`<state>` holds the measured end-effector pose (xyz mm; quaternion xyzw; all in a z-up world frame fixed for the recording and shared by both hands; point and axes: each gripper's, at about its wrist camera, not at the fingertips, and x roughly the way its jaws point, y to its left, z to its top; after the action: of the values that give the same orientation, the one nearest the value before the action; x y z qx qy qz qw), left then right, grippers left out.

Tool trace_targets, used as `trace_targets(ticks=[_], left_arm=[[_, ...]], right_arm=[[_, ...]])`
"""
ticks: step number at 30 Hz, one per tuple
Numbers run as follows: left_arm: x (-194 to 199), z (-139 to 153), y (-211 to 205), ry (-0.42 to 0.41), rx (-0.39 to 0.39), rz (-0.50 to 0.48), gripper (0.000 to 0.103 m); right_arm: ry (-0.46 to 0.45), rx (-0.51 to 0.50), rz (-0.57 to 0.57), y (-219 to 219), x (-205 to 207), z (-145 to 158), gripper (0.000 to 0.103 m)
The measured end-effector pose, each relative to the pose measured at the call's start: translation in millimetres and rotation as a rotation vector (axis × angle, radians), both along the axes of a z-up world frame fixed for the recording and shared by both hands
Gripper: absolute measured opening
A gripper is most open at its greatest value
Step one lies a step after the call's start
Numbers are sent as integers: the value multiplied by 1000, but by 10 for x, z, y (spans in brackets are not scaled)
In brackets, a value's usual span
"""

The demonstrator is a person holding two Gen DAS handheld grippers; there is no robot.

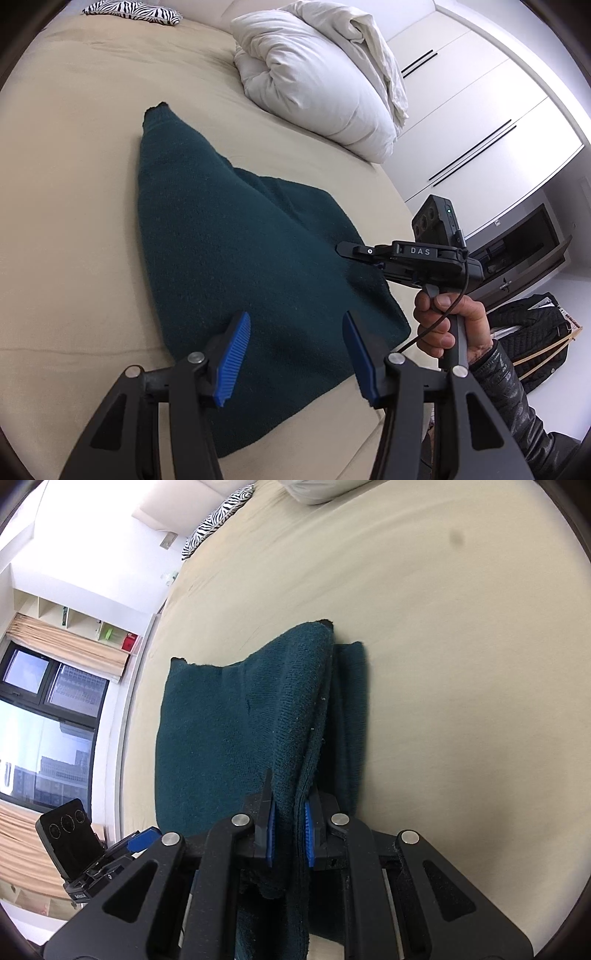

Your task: Fold small clothes

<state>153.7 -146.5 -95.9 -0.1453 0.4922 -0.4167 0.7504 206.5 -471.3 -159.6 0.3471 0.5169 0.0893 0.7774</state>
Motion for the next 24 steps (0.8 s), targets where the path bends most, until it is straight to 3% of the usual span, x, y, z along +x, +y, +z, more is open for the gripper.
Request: trace_targets(ticks=[6, 10, 13, 16, 18, 21, 24], left_arm=[[36, -30, -228, -47, 65, -28, 56], [72, -147, -318, -62, 109, -35, 56], [82, -142, -361, -87, 133, -42, 56], [64, -75, -345, -101, 139, -38, 57], [64, -20, -341, -122, 139, -30, 57], [107, 45, -342, -148, 145, -18, 57], [175, 38, -370, -145, 150, -12, 57]], right_arm=[[12, -11, 12, 38, -222, -199, 10], [-27, 100, -31, -94, -387, -374, 10], [-27, 90, -40, -83, -447, -327, 14], [-15, -35, -64, -27, -524, -97, 24], [-53, -94, -93, 3, -660, 118, 24], [-159, -94, -89, 113, -933, 472, 24], [-193, -40, -29, 261, -1045, 543, 24]])
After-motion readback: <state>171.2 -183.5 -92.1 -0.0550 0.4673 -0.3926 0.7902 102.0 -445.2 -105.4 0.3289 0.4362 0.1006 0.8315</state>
